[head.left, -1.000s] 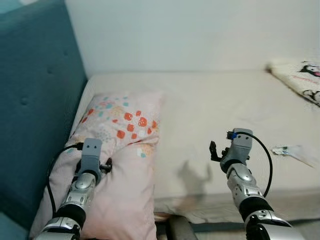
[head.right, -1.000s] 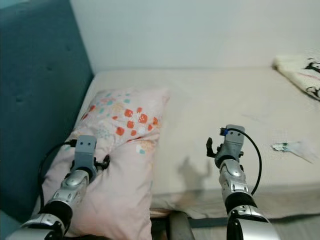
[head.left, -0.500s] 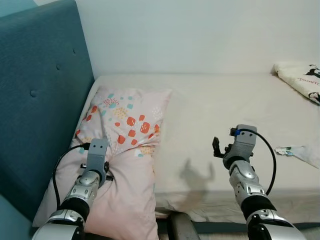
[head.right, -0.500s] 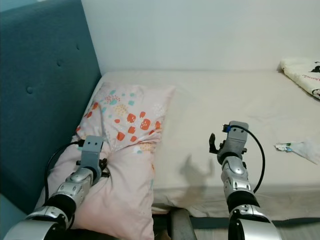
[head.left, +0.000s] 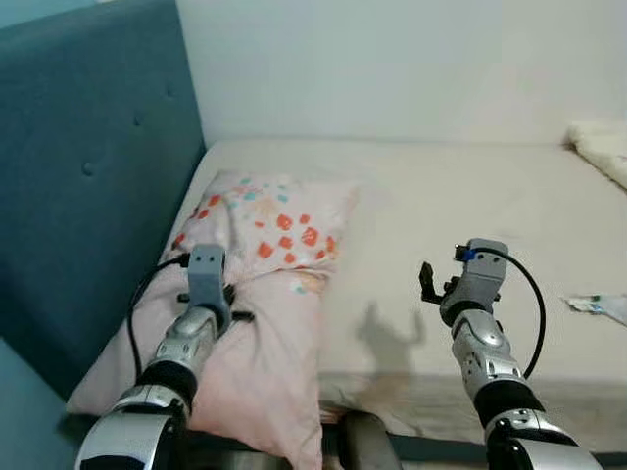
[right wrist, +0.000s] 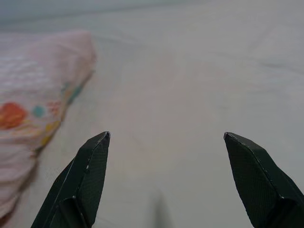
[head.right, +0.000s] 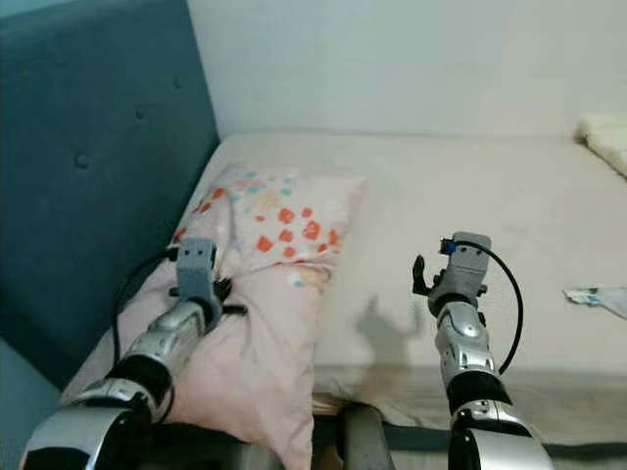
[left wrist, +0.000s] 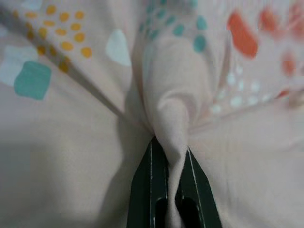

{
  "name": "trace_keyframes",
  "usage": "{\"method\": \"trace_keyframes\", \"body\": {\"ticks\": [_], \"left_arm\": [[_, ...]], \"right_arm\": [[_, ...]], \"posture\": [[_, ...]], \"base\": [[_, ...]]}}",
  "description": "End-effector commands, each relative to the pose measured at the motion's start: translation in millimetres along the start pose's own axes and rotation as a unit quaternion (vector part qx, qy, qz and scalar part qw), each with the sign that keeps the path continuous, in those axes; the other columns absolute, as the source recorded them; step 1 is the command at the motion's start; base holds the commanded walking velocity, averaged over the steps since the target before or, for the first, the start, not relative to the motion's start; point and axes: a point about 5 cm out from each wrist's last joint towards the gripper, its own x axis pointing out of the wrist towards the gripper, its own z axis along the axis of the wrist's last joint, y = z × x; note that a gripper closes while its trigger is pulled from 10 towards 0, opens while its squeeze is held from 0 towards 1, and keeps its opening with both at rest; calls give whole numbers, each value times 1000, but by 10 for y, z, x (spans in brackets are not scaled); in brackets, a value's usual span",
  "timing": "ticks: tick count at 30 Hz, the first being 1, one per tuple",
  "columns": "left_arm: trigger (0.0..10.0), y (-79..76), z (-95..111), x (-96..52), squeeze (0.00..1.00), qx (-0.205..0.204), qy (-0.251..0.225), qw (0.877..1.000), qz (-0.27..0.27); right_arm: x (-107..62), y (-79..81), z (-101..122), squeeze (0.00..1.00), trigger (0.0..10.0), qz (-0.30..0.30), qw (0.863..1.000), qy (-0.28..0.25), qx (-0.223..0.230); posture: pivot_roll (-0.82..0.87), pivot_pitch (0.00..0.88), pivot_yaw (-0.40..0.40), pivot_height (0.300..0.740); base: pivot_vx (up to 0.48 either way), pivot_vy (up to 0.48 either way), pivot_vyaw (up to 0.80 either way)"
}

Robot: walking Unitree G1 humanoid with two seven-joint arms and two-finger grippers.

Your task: Clean up the room

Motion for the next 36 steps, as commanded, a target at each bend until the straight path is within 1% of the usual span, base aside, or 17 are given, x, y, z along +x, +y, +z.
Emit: {"method": "trace_keyframes", "body": {"ticks": [1, 2, 4, 7, 8, 9, 12, 20, 25, 27, 30, 31, 32, 33, 34, 35, 36], "left_arm": [[0, -70, 121, 42, 0, -41, -15, 999, -8], [0, -70, 121, 42, 0, -41, -15, 999, -8], [0, -21, 787, 122, 0, -102, -104, 988, 41], [0, -13, 907, 124, 0, -110, -120, 986, 47], [0, 12, 1306, 100, 0, -118, -177, 976, 57], [0, 12, 1306, 100, 0, -118, -177, 976, 57], [0, 33, 1939, -20, 0, -129, -269, 952, 63], [0, 17, 2497, -240, 0, -109, -376, 917, 74], [0, 33, 2427, -229, 0, -112, -379, 914, 87], [0, -11, 1993, -80, 0, -96, -331, 935, 88], [0, -67, 1708, -5, 0, -69, -297, 949, 82], [0, -123, 1346, 64, 0, -44, -249, 965, 69], [0, -123, 1346, 64, 0, -44, -249, 965, 69], [6863, -187, 756, 98, 0, 36, -170, 984, 51], [6863, -187, 756, 98, 0, 36, -170, 984, 51], [10000, -157, 499, 84, 0, 52, -131, 989, 55], [10000, -157, 499, 84, 0, 52, -131, 989, 55]], "right_arm": [[-21, -14, -38, 0, 10000, -5, 1000, 7, 7], [-21, -14, -38, 0, 10000, -5, 1000, 7, 7], [-34, -23, -32, 0, 10000, -7, 1000, 3, 9], [-37, -26, -32, 0, 10000, -8, 1000, 2, 10], [-47, -41, -28, 0, 10000, -11, 1000, -1, 12], [-47, -41, -28, 0, 10000, -11, 1000, -1, 12], [-62, -68, -28, 0, 10000, -16, 1000, -3, 14], [-75, -74, -14, 0, 10000, -22, 1000, -7, 20], [-76, -58, -11, 0, 10000, -20, 1000, -8, 21], [-77, -31, -15, 0, 10000, -17, 1000, -6, 22], [-78, -23, -16, 0, 10000, -16, 1000, -5, 23], [-76, -15, -15, 0, 10000, -16, 1000, -5, 23], [-76, -15, -15, 0, 10000, -16, 1000, -5, 23], [-76, -11, -7, 0, 10000, -15, 1000, -6, 24], [-76, -11, -7, 0, 10000, -15, 1000, -6, 24], [-79, -12, -6, 0, 10000, -15, 1000, -6, 24], [-79, -12, -6, 0, 10000, -15, 1000, -6, 24]], "posture": [[-60, 10, 2, 527], [-60, 10, 2, 527], [-74, 18, 16, 527], [-74, 18, 16, 527], [-82, 24, 25, 527], [-82, 24, 25, 527], [-85, 28, 32, 527], [-82, 29, 40, 527], [-81, 29, 37, 527], [-77, 29, 36, 527], [-75, 31, 36, 527], [-82, 36, 34, 527], [-82, 36, 34, 527], [-85, 36, 33, 527], [-85, 36, 33, 527], [-90, 42, 36, 527], [-90, 42, 36, 527]], "base": [[0, 0, 0], [0, 0, 0], [0, 0, 0], [0, 0, 0], [0, 0, 0], [0, 0, 0], [0, 0, 0], [0, 0, 0], [0, 0, 0], [0, 0, 0], [0, 0, 0], [0, 0, 0], [0, 0, 0], [0, 0, 0], [0, 0, 0], [0, 0, 0], [0, 0, 0]]}}
